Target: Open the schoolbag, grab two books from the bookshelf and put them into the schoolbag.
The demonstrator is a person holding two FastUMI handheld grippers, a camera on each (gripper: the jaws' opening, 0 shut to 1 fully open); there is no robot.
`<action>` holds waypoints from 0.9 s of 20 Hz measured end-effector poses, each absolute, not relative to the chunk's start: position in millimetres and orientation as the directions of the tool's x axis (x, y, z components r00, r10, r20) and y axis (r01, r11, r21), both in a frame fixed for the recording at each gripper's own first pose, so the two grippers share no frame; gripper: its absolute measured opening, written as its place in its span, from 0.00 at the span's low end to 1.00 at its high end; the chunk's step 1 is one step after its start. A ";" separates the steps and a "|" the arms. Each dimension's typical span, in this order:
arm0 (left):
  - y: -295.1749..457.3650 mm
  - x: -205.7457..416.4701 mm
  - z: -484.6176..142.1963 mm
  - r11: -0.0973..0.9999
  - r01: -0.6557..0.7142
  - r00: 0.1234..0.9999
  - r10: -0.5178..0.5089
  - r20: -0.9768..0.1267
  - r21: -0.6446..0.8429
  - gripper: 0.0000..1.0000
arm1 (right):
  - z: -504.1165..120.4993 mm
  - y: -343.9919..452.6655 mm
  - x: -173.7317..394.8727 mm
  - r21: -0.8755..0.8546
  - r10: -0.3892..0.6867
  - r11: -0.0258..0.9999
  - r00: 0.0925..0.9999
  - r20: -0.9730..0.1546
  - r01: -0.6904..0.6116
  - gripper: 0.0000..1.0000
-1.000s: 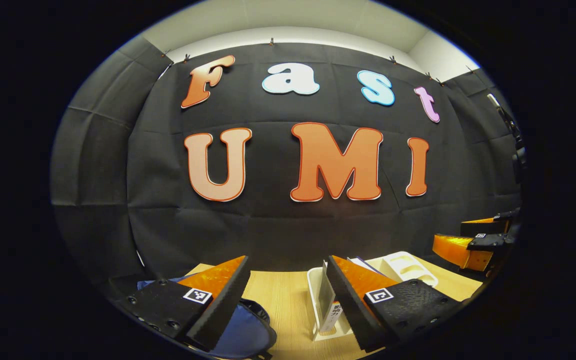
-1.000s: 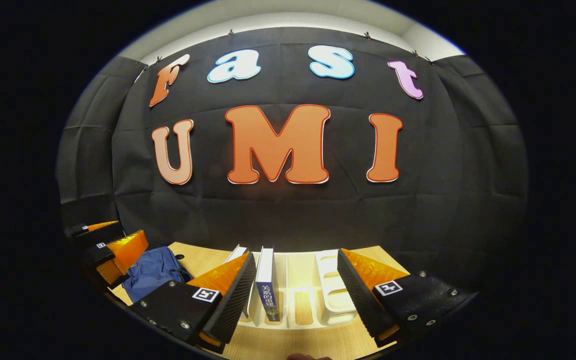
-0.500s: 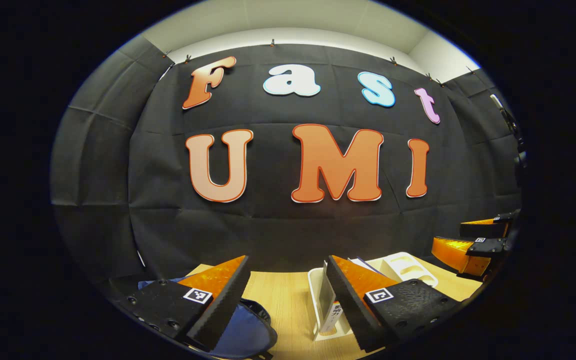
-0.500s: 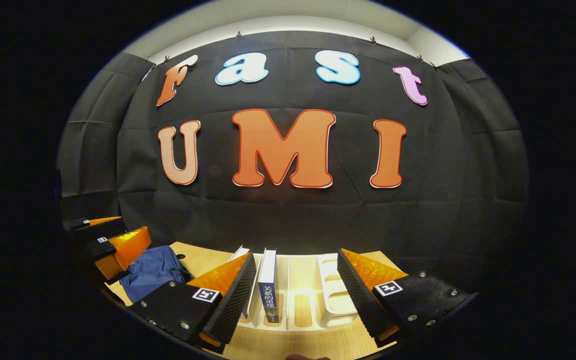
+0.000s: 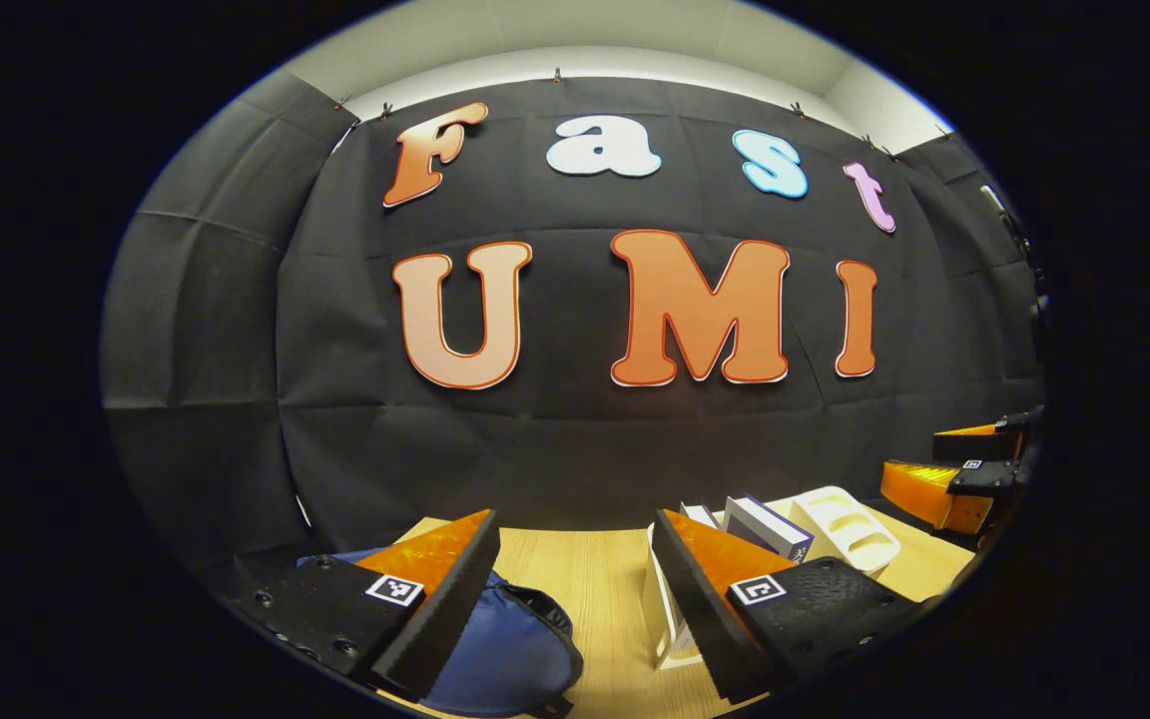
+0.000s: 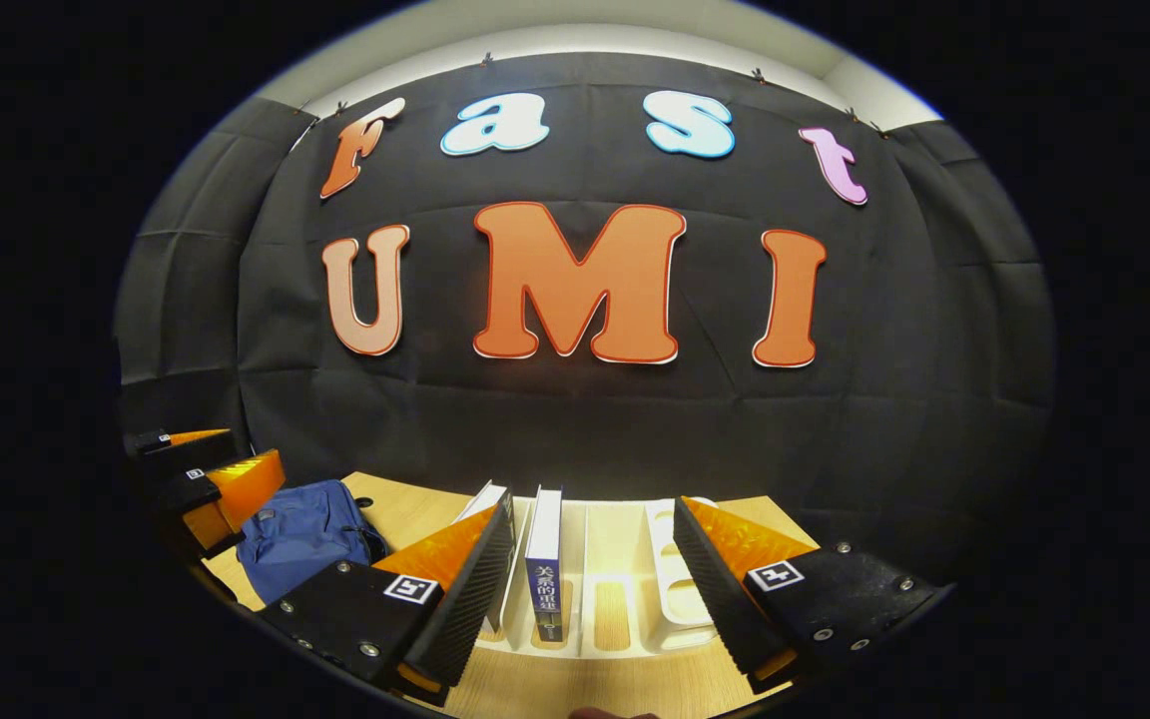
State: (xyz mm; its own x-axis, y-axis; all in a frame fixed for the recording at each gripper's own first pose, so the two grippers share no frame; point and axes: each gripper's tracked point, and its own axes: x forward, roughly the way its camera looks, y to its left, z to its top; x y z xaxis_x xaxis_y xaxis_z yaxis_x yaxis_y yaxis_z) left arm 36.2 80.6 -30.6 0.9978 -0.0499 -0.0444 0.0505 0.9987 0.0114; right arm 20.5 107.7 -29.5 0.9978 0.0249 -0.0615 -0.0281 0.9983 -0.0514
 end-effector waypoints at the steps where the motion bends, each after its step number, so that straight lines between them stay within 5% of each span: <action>1: 82.9 38.0 -36.0 0.999 0.049 0.998 -0.048 -0.051 0.022 0.95 | -31.4 109.0 21.4 -0.055 0.025 0.998 0.998 -0.065 -0.029 0.97; 9: 116.4 38.1 -128.1 0.976 0.035 0.979 0.010 -0.203 0.217 0.96 | -42.9 103.1 25.8 -0.079 0.005 0.997 0.996 -0.089 -0.012 0.97; 18: 127.8 16.7 -254.4 0.884 0.176 0.904 0.029 -0.426 0.433 0.98 | -57.6 88.3 30.8 -0.119 -0.057 0.992 0.990 -0.129 0.042 0.97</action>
